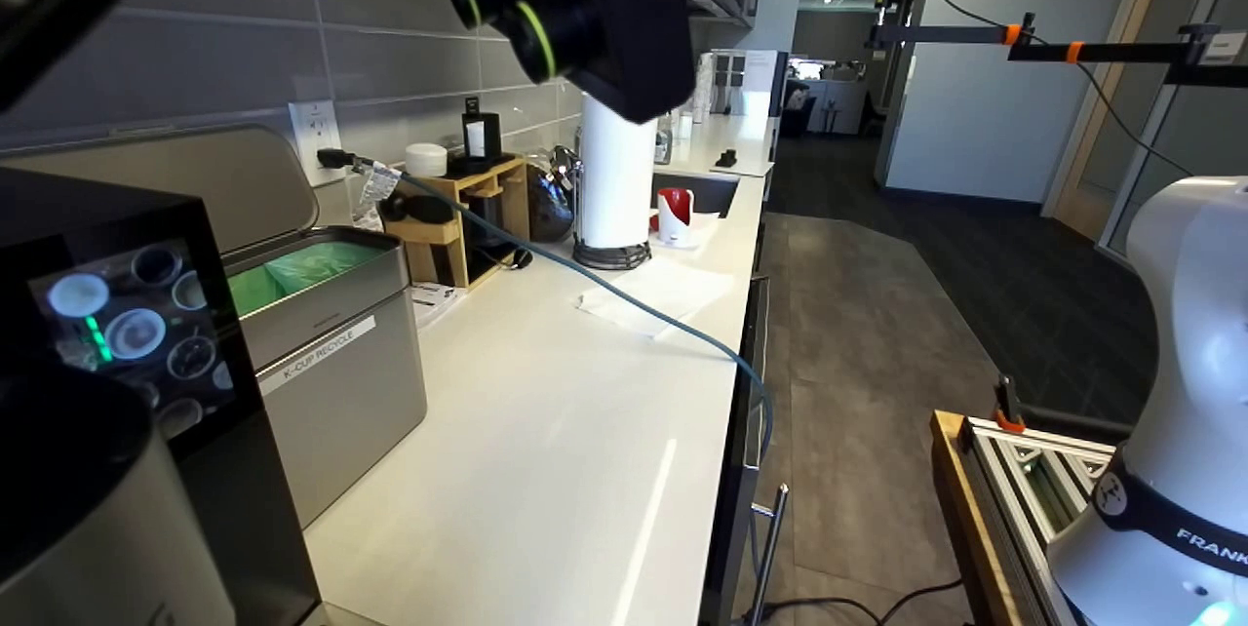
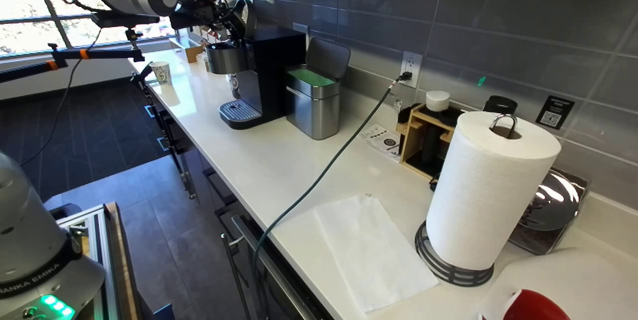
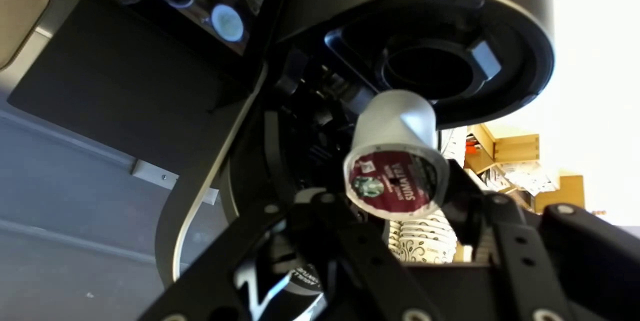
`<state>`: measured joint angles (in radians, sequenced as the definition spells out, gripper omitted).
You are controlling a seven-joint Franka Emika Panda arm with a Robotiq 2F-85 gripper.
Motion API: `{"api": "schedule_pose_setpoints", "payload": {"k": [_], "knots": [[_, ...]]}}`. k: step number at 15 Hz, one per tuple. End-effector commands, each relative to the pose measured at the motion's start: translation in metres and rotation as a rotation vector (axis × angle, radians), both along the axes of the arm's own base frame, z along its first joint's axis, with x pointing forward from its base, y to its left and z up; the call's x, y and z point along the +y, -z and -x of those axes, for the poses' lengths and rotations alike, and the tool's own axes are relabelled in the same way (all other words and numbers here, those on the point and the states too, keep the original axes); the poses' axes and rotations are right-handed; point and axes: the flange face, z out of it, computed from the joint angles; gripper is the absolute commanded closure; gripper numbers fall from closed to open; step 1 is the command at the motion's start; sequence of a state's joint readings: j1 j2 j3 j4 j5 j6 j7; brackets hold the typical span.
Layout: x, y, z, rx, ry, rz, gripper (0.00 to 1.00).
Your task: Wipe the counter with the paper towel
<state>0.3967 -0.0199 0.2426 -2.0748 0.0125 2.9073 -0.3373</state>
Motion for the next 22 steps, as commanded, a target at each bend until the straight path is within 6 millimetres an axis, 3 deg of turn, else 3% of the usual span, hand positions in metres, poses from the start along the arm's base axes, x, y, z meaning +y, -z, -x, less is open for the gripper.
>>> {"api": "schedule_pose_setpoints", "payload": {"k": [1,9,22], "knots": [[0.006,0.000,-0.011,0.000,0.005,-0.014,0.76],[0.008,0.005,-0.015,0.019,0.003,0.038,0.76],[0.023,-0.003,-0.002,0.075,-0.030,0.153,0.76]]}}
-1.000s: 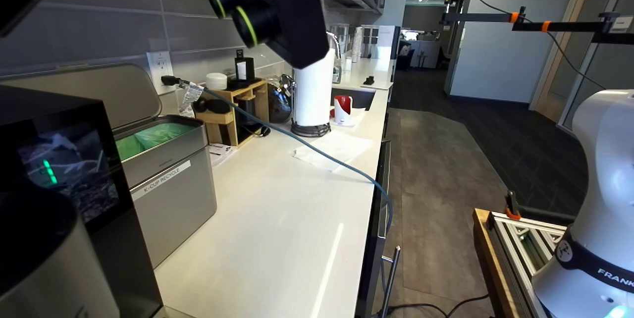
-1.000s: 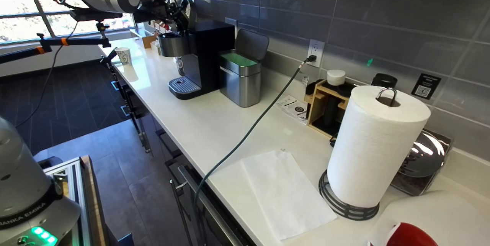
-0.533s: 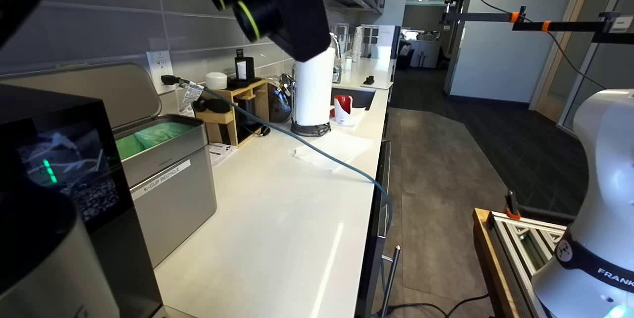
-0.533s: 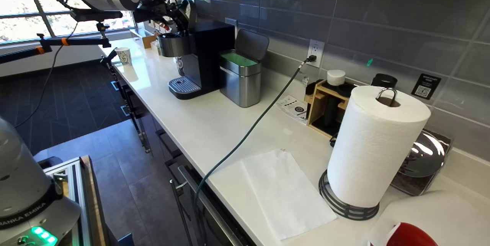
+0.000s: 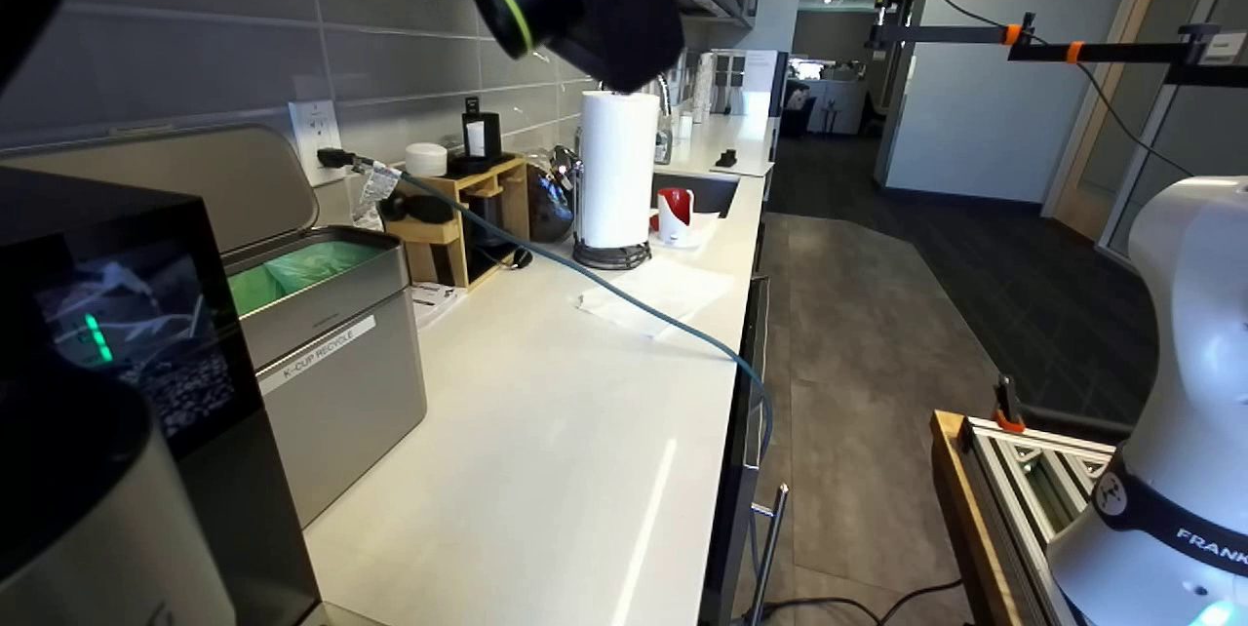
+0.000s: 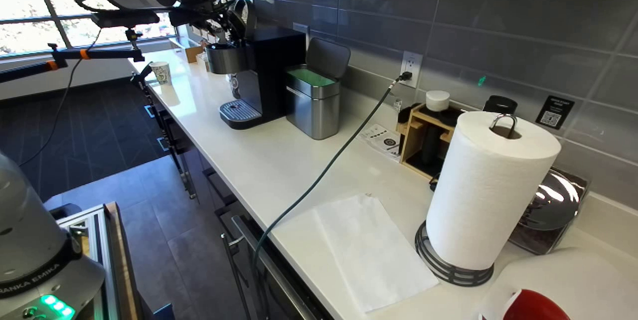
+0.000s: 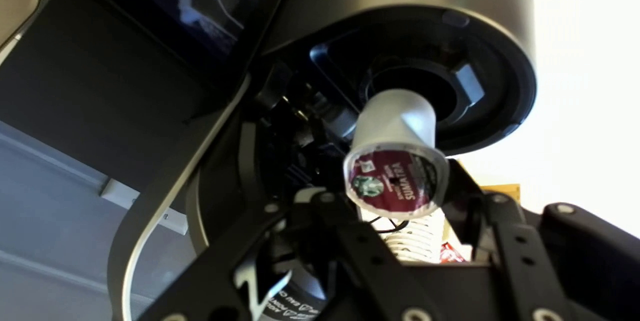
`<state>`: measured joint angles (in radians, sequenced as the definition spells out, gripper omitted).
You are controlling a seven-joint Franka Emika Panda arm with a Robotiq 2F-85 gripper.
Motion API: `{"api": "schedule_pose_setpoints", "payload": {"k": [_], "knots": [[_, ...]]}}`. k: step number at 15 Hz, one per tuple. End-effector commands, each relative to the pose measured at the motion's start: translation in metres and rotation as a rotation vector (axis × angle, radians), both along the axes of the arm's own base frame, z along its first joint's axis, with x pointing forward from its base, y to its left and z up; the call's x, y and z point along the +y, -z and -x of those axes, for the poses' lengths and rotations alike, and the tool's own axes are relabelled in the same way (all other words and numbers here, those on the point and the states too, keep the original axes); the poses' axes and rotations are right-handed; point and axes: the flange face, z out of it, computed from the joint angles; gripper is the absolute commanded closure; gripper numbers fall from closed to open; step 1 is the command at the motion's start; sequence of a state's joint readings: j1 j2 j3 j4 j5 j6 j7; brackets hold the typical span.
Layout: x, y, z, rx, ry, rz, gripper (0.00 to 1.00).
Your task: Wipe the counter with the paper towel
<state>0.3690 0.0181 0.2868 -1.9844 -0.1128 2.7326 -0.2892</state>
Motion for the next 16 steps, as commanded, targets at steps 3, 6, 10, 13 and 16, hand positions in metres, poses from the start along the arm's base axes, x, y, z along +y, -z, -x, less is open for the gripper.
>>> {"api": "schedule_pose_setpoints", "payload": {"k": [3,6,10,13,16], "knots": [[0.005,-0.003,0.003,0.020,-0.006,0.022,0.76],[0.005,-0.004,0.001,0.009,-0.007,0.012,0.24],[0.004,-0.004,0.000,0.014,-0.001,0.009,0.01],[-0.001,-0.011,0.001,0.015,0.016,0.034,0.00],[-0.022,-0.033,0.010,0.002,0.078,0.016,0.00]]}}
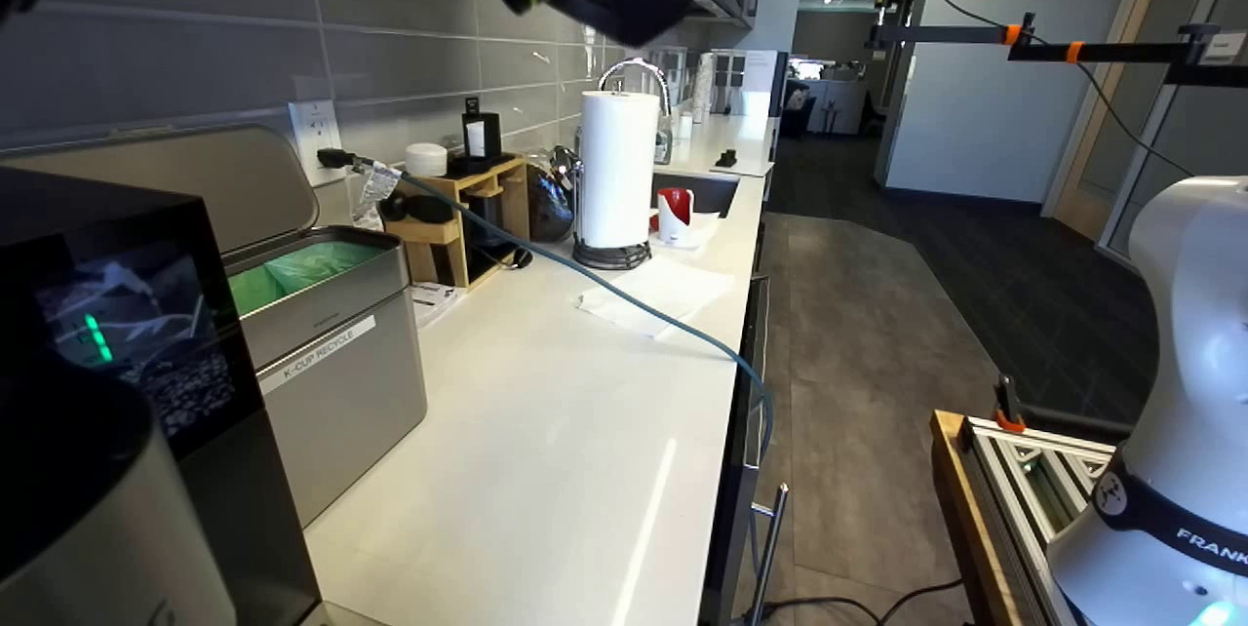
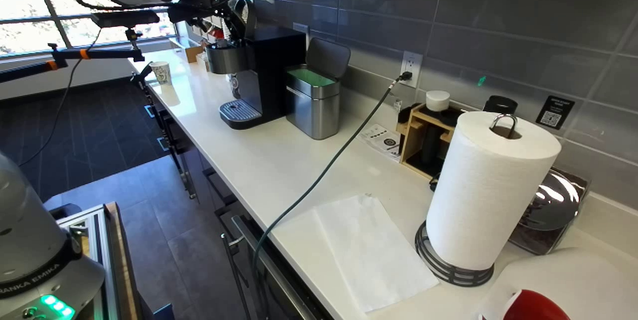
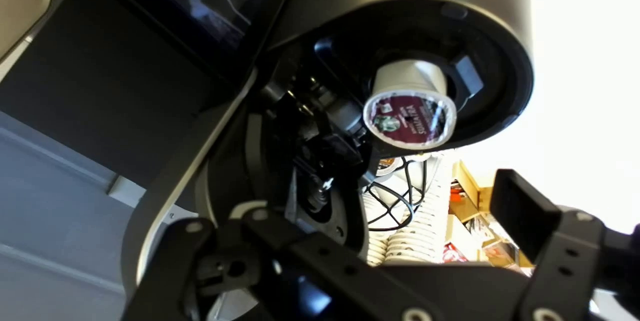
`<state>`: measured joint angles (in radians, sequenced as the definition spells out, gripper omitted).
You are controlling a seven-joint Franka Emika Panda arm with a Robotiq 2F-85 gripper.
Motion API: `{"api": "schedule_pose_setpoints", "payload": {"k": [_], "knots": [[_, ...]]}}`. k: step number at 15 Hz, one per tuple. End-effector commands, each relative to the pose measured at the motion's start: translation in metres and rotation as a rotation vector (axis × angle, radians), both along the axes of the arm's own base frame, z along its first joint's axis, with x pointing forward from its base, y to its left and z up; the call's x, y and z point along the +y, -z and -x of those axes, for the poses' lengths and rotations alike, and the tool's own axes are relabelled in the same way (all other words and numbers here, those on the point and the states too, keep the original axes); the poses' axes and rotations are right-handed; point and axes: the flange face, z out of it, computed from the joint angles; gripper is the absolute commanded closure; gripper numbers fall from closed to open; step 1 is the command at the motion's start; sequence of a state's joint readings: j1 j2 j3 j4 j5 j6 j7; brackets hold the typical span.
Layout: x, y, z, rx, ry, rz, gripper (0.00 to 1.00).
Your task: Wipe the counter with the paper towel
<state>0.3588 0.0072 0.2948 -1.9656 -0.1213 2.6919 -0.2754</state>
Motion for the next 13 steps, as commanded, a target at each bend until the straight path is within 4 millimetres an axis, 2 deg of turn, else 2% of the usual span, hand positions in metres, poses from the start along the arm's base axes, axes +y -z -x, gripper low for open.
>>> {"api": "schedule_pose_setpoints", "payload": {"k": [1,3,6,8,11,12,13], "knots": [[-0.027,-0.031,0.015,-0.007,0.087,-0.004,0.00],[-0.042,-0.044,0.023,-0.009,0.135,-0.017,0.00],[-0.080,-0.060,0.034,0.000,0.264,-0.042,0.00],[-0.106,-0.064,0.041,-0.005,0.364,-0.034,0.00],[-0.148,-0.059,0.051,-0.061,0.502,0.022,0.00],[-0.126,-0.069,0.032,-0.041,0.411,-0.011,0.00],[-0.134,-0.068,0.034,-0.047,0.430,-0.006,0.00]]}}
